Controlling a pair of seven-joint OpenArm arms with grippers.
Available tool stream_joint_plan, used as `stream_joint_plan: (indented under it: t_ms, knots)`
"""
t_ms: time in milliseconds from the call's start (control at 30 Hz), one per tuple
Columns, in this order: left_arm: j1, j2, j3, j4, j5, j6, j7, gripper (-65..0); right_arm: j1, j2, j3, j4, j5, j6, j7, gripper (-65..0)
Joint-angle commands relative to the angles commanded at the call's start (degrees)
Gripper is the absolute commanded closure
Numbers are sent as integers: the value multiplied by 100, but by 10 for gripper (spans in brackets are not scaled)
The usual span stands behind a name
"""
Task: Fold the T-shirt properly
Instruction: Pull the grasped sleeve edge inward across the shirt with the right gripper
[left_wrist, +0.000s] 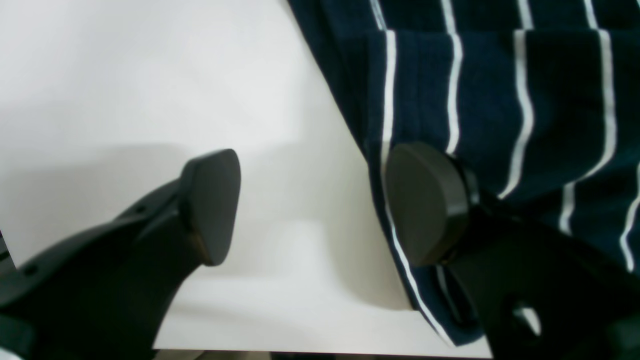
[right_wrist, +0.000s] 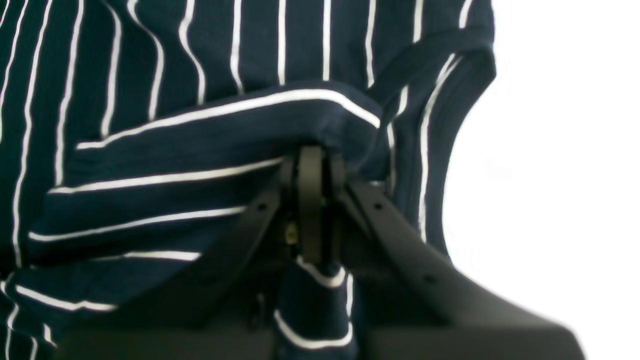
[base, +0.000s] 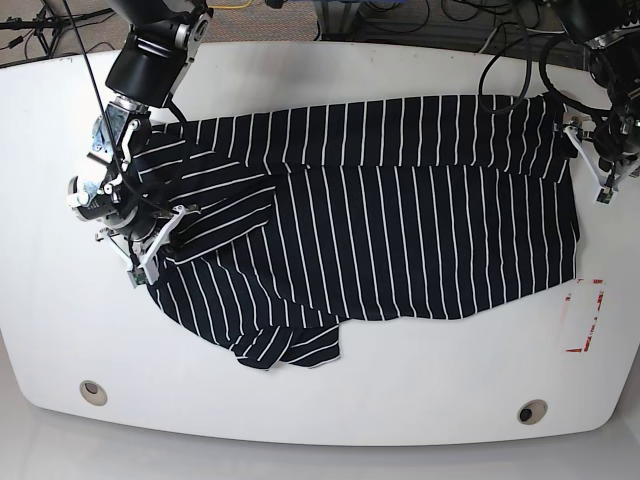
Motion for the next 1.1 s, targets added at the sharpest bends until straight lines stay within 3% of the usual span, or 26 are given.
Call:
stream_joint_plan:
  t_ms: [167, 567, 933, 1033, 1100]
  knots:
    - [0, 0, 26, 9, 0, 0, 0, -443, 53, -9, -35, 9, 18, 0, 9, -19]
    - [0, 9, 35, 35, 0, 0, 0, -444, 387, 44, -738, -18, -26, 0, 176, -25]
    - [0, 0, 35, 44, 0, 0, 0, -444, 800, 185, -914, -668, -220, 0, 193, -33]
    - [9, 0, 35, 44, -9, 0, 0, -444, 809, 308, -914, -677, -220, 0, 193, -98]
    - [9, 0, 35, 44, -9, 0, 0, -444, 809, 343, -914, -677, -220, 0, 193, -193]
